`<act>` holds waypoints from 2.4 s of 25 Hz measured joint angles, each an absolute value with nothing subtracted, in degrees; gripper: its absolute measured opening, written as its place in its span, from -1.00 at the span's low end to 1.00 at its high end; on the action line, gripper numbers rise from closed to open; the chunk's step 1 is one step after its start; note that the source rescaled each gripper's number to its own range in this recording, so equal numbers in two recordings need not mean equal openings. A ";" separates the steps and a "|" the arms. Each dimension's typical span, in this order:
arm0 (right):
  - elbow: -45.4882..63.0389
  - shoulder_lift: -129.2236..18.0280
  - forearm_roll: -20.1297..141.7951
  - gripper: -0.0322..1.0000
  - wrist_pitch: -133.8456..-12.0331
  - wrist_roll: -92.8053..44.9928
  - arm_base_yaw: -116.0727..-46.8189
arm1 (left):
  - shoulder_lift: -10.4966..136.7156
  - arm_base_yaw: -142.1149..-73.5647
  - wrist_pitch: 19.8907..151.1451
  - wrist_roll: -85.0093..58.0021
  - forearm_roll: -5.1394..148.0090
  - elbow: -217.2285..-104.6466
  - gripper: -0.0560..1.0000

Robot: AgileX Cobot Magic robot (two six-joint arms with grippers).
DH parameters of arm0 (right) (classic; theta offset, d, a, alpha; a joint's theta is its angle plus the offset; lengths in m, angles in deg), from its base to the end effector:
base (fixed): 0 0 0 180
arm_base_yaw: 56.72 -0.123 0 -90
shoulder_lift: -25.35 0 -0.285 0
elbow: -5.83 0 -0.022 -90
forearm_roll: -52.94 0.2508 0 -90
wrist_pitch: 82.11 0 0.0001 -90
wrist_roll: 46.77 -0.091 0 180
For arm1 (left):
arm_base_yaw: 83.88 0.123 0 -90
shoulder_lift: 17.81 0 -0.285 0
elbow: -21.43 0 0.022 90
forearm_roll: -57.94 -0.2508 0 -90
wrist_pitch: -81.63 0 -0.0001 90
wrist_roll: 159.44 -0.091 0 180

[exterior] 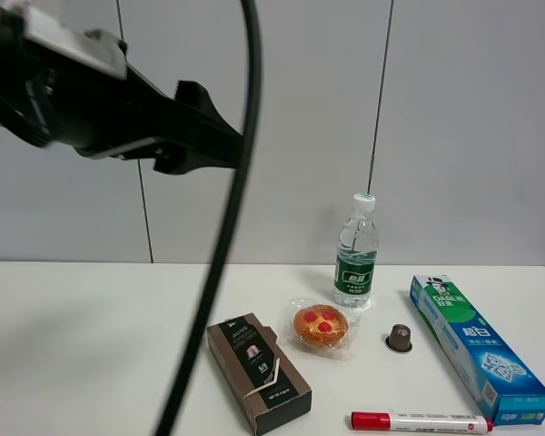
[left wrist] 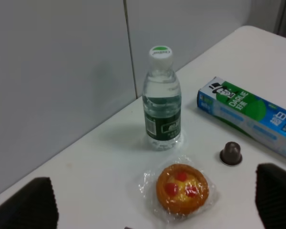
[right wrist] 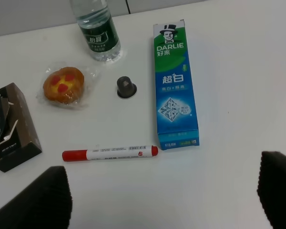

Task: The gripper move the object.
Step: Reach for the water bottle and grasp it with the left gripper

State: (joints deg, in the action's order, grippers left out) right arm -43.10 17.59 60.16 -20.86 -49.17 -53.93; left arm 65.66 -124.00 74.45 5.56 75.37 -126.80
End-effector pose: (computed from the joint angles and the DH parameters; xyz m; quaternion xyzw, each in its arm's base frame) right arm -0.0044 0.0103 0.2754 0.0362 0.8544 0.0612 0.5147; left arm 0.2240 -0.1843 0.2903 0.2524 0.7706 -0.1975 0.5508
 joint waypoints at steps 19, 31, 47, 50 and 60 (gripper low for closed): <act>-43.10 17.59 60.16 1.00 -20.86 -49.17 -53.93 | 95.85 -122.09 40.67 46.00 39.46 -135.00 0.83; -43.10 17.59 60.16 1.00 -20.86 -49.17 -53.93 | 105.97 -122.03 40.77 37.61 46.79 -145.31 0.83; -43.10 17.59 60.16 1.00 -20.86 -49.17 -53.93 | 116.99 -122.88 51.47 47.37 45.16 -159.10 0.83; -43.10 17.59 60.16 1.00 -20.86 -49.17 -53.93 | 118.94 -123.47 51.77 47.37 43.25 -160.79 0.83; -43.10 17.59 60.16 1.00 -20.86 -49.17 -53.93 | 123.69 -123.90 52.17 47.37 40.06 -168.98 0.83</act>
State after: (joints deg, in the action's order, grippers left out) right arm -43.10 17.59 60.16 -20.86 -49.17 -53.93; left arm 123.69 -123.90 52.17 47.37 40.06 -168.98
